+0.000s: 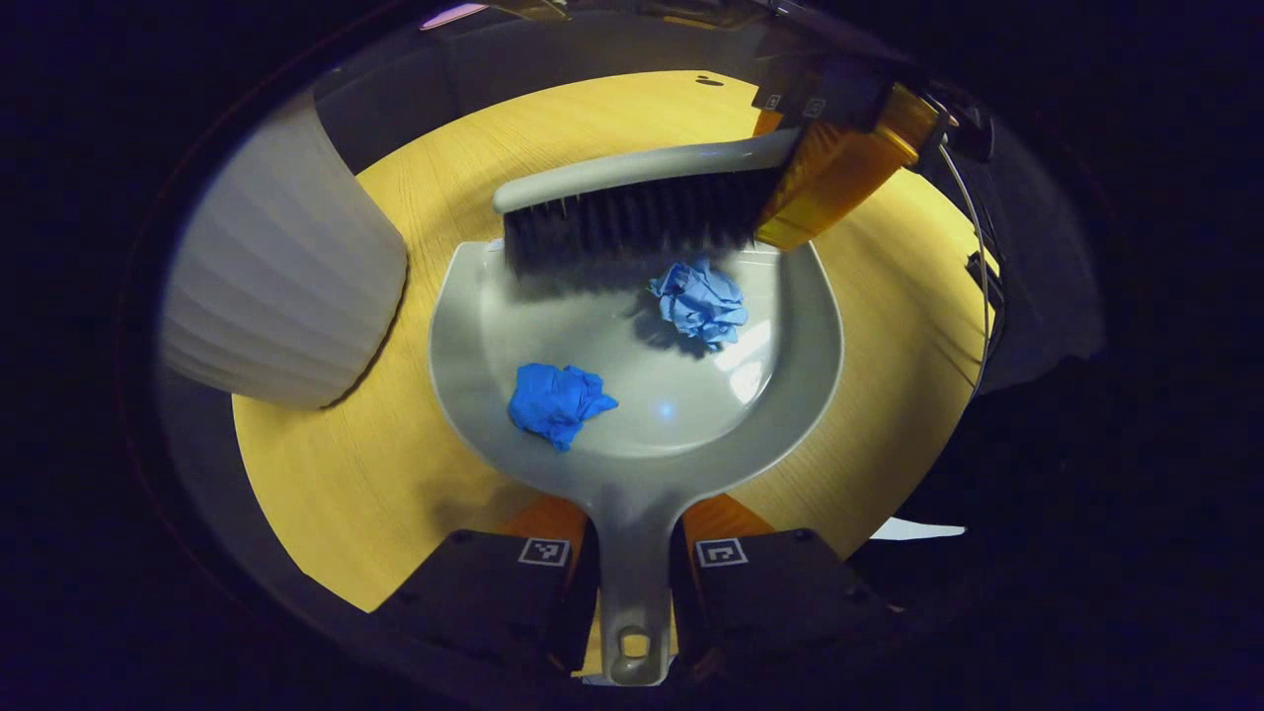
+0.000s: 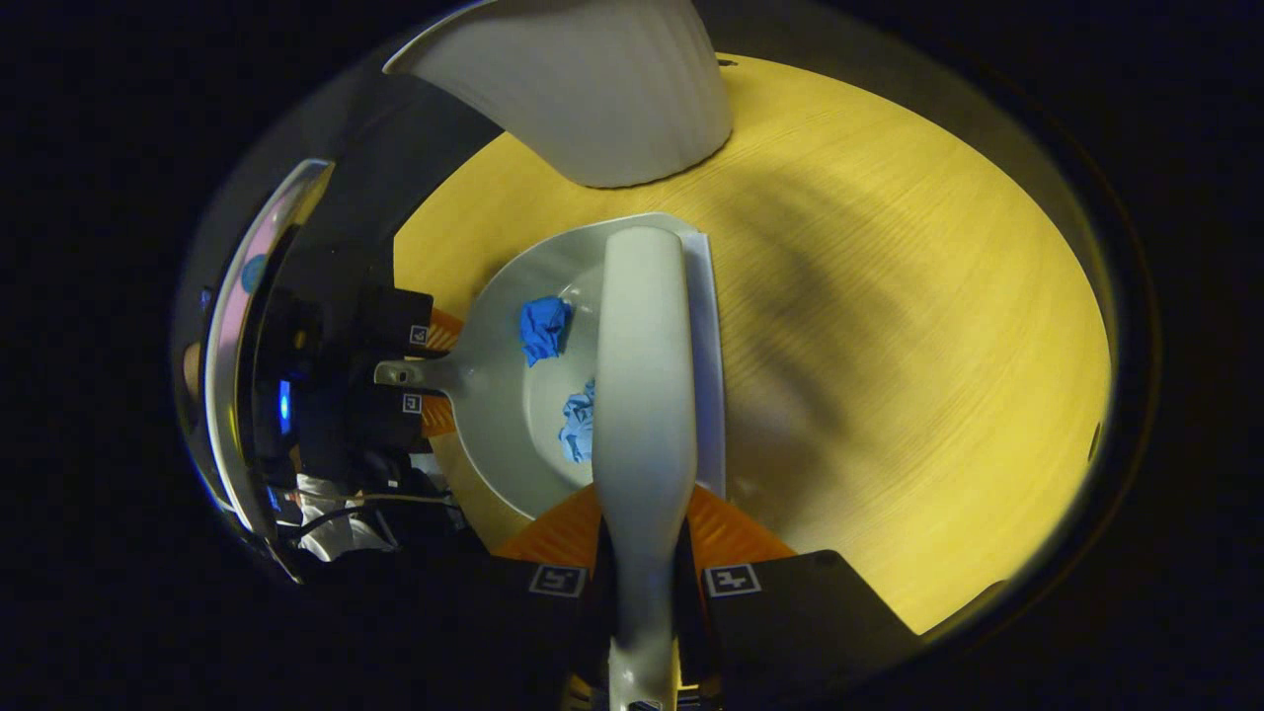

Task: Pick up the small broom and dustpan from the desktop, sweep the trash into the dustpan with the broom, and then empty the trash into the garbage bin.

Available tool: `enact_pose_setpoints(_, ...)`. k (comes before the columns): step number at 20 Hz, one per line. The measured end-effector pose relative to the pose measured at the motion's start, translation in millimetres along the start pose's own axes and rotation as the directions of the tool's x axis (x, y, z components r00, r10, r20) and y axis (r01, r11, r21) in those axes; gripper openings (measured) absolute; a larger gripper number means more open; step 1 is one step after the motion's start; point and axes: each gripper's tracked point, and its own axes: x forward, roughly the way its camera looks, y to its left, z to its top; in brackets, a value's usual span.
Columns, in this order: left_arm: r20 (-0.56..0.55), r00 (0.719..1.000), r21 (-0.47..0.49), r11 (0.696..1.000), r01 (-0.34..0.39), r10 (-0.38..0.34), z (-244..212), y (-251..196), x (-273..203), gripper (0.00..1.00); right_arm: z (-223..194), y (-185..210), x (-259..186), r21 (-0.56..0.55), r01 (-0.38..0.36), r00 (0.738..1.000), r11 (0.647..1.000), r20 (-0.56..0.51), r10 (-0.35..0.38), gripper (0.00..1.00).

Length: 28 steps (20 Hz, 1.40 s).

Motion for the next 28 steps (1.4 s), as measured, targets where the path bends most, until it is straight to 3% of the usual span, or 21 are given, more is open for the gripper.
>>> enact_pose_setpoints(5,0.085,0.996,-0.095,0.995,0.025,-0.017,26,-17,-40,0.30,13,-20,-51,0.090,0.031,0.990,0.995,0.131,-0.043,0.29)
enact_pose_setpoints(8,0.117,0.993,-0.175,0.985,-0.001,0.022,5,-15,-63,0.30,2,-38,-90,0.176,0.005,0.970,0.984,0.239,-0.048,0.29)
enact_pose_setpoints(12,0.181,0.980,-0.337,0.941,-0.013,0.079,-36,-11,-133,0.30,-21,-64,-144,0.267,-0.004,0.930,0.964,0.356,-0.095,0.29)
enact_pose_setpoints(14,0.210,0.969,-0.399,0.916,-0.035,0.128,-42,3,-180,0.30,-37,-61,-144,0.285,0.010,0.919,0.959,0.375,-0.121,0.29)
enact_pose_setpoints(17,0.179,0.960,-0.447,0.887,-0.115,0.215,-38,23,-226,0.30,-59,-53,-143,0.332,-0.029,0.912,0.943,0.394,-0.111,0.29)
enact_pose_setpoints(19,0.152,0.949,-0.487,0.856,-0.172,0.277,-27,48,-250,0.30,-64,-62,-138,0.372,-0.086,0.904,0.924,0.419,-0.085,0.29)
enact_pose_setpoints(21,0.166,0.946,-0.527,0.836,-0.152,0.277,3,84,-274,0.30,-66,-73,-133,0.399,-0.131,0.889,0.907,0.452,-0.070,0.29)
enact_pose_setpoints(23,0.137,0.945,-0.539,0.823,-0.179,0.296,28,135,-279,0.30,-68,-76,-135,0.423,-0.143,0.877,0.895,0.473,-0.084,0.29)
enact_pose_setpoints(28,-0.028,0.928,-0.449,0.825,-0.344,0.372,102,237,-241,0.30,-84,-65,-143,0.445,-0.127,0.865,0.887,0.486,-0.120,0.29)
